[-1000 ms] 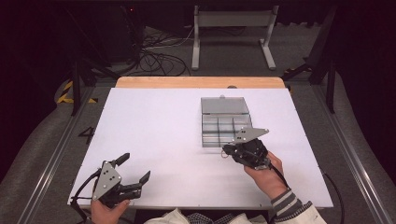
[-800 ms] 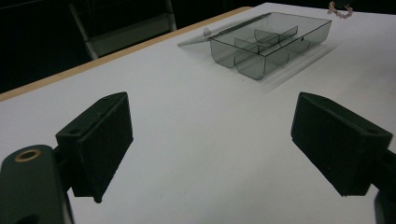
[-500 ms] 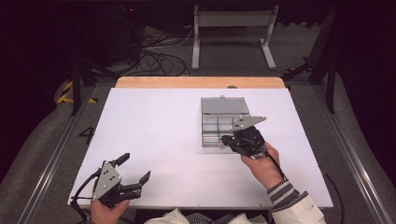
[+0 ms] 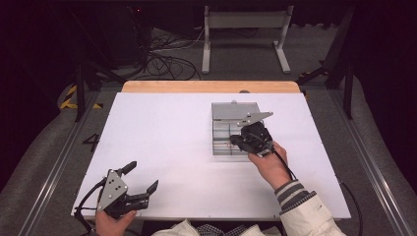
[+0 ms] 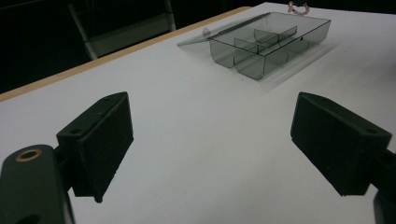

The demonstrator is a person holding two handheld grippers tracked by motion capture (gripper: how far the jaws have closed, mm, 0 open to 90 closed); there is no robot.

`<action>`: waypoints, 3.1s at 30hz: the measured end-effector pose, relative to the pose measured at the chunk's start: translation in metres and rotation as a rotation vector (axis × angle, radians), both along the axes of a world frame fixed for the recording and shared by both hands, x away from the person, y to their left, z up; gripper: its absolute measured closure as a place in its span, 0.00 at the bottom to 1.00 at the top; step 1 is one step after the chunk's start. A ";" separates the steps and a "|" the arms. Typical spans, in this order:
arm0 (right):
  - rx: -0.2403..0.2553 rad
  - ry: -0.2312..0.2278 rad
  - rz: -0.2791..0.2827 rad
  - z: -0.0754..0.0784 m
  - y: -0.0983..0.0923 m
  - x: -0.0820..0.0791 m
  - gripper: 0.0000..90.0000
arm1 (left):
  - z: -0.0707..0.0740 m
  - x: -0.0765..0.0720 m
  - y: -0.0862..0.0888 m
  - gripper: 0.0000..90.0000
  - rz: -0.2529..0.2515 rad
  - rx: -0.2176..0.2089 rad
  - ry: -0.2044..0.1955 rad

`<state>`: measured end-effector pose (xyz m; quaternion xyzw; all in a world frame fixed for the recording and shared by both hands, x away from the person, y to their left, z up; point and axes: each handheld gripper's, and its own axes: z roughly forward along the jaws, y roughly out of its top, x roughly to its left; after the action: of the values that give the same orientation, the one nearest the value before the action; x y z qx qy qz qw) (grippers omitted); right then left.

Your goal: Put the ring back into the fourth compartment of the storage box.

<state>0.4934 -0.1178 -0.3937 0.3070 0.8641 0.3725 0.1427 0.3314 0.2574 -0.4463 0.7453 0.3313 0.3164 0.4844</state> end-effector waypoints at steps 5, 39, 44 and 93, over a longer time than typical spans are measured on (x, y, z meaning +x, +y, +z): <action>-0.007 0.003 -0.012 -0.002 0.005 0.008 0.97 | 0.000 -0.001 0.000 0.15 -0.002 -0.002 0.003; -0.050 0.048 -0.076 -0.029 0.029 0.043 0.96 | 0.000 0.000 -0.001 0.15 -0.010 -0.002 0.005; -0.068 0.057 -0.074 -0.033 0.030 0.045 0.96 | 0.000 -0.001 -0.001 0.15 -0.011 -0.001 0.004; -0.191 0.161 -0.055 -0.063 0.046 0.059 0.90 | 0.000 0.000 0.000 0.15 -0.010 0.004 0.000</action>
<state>0.5523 -0.0720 -0.4570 0.3448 0.8954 0.2585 0.1115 0.3310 0.2570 -0.4461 0.7476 0.3271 0.3149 0.4847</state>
